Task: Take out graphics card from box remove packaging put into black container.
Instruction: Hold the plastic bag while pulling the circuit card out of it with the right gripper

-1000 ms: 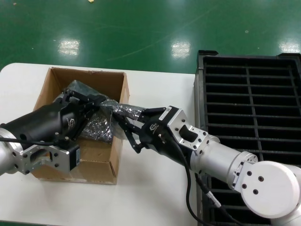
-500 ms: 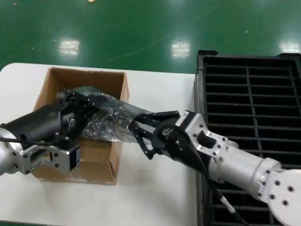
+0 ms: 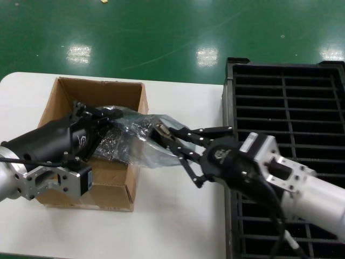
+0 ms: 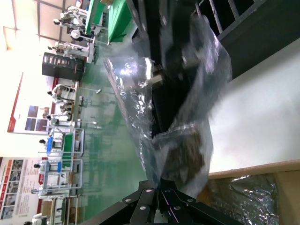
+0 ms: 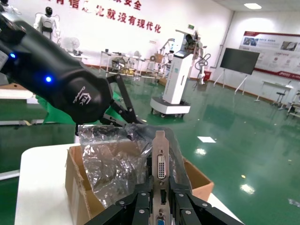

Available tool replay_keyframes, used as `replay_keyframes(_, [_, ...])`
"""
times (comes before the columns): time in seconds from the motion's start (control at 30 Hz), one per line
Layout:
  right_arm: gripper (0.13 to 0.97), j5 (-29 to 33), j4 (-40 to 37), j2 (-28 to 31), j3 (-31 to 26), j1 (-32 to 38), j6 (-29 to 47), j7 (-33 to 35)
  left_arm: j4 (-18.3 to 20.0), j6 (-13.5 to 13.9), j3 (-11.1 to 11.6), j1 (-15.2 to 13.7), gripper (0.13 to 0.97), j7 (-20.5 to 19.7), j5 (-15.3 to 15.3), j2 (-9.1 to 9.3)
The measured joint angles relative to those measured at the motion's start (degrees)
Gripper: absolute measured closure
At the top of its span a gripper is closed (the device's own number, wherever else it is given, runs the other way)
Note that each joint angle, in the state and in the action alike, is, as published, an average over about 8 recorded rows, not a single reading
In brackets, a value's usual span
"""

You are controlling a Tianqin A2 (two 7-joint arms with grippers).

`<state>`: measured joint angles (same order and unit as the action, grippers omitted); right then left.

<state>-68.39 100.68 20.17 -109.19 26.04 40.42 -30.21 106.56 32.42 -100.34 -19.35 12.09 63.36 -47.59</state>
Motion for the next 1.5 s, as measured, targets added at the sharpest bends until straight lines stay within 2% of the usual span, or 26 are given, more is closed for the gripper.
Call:
replay_keyframes(0.33, [0.909,-2.8,5.2,4.0,2.7,-3.2,-0.9,0.1,0.0,0.0,0.0,0.0,0.957,0.0,0.0,0.00])
replay_keyframes(0.93, [0.909,-3.9,9.9,6.2,-0.3,-6.7,-2.4,8.1,0.0,0.0,0.0,0.0,0.957,0.0,0.0,0.00])
replay_keyframes(1.3, [0.909,-5.9,16.1,9.6,2.9,-9.7,-3.8,9.2,0.0,0.0,0.0,0.0,0.957,0.0,0.0,0.00])
replay_keyframes(1.5, [0.909,-11.0,17.1,12.5,5.5,-10.5,-4.7,12.2,0.0,0.0,0.0,0.0,0.957,0.0,0.0,0.00])
